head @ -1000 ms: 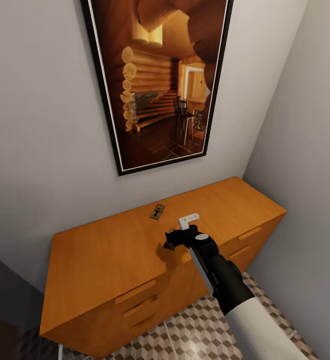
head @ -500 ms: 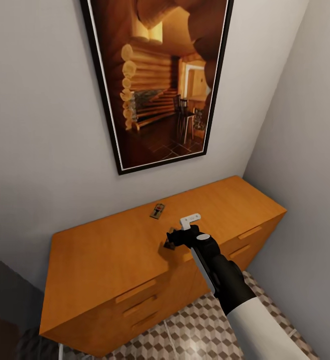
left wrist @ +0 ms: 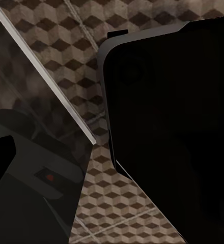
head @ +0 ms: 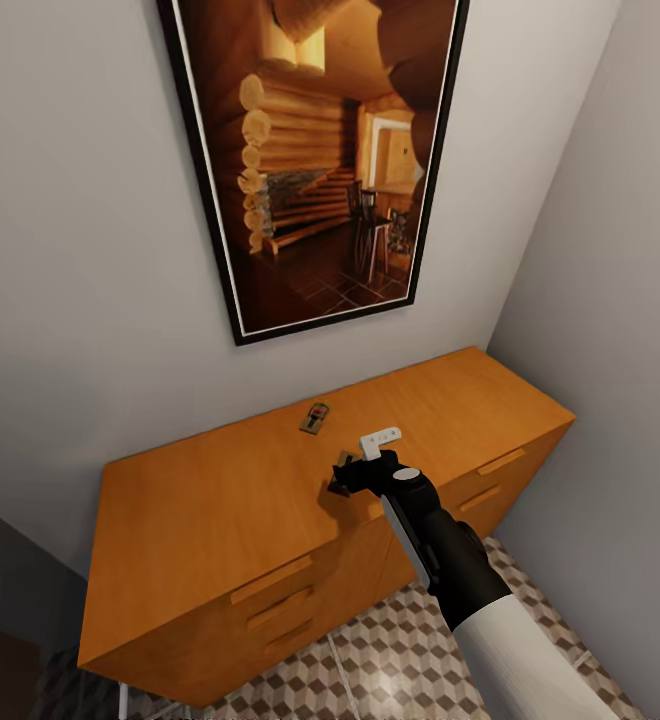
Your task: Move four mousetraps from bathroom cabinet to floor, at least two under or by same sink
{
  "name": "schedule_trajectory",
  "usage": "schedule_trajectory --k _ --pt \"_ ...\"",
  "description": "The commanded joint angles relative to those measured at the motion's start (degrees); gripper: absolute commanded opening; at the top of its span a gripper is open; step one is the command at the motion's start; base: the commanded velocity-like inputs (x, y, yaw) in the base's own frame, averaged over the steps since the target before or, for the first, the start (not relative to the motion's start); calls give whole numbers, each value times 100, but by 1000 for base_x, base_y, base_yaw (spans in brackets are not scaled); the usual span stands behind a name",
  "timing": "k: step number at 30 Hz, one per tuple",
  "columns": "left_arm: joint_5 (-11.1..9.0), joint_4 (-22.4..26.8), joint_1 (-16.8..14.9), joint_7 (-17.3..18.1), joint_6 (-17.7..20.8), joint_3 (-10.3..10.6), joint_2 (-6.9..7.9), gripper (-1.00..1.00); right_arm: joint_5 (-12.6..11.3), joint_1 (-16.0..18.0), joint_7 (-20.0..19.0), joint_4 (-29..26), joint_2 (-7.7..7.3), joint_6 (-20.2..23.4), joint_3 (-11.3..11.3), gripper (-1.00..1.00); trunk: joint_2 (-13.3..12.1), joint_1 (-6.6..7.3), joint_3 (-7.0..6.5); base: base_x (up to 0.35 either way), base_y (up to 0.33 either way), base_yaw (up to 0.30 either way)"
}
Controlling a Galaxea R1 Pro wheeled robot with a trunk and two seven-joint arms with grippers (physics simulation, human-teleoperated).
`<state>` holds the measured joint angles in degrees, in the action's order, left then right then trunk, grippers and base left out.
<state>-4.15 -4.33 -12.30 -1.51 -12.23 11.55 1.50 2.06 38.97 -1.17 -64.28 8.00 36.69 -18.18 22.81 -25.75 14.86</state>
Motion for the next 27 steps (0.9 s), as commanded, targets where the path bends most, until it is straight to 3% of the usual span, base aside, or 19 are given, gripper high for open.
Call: schedule_trajectory --k 1,27 --pt "-42 -22 -9 -7 -43 49 -4 100 23 5 -13 -6 0 31 -2 100 11 -3 17 0 0 0" --pt "-42 -23 -9 -7 -43 49 -8 100 28 5 -6 -6 0 31 -10 100 11 -3 130 24 16 0"
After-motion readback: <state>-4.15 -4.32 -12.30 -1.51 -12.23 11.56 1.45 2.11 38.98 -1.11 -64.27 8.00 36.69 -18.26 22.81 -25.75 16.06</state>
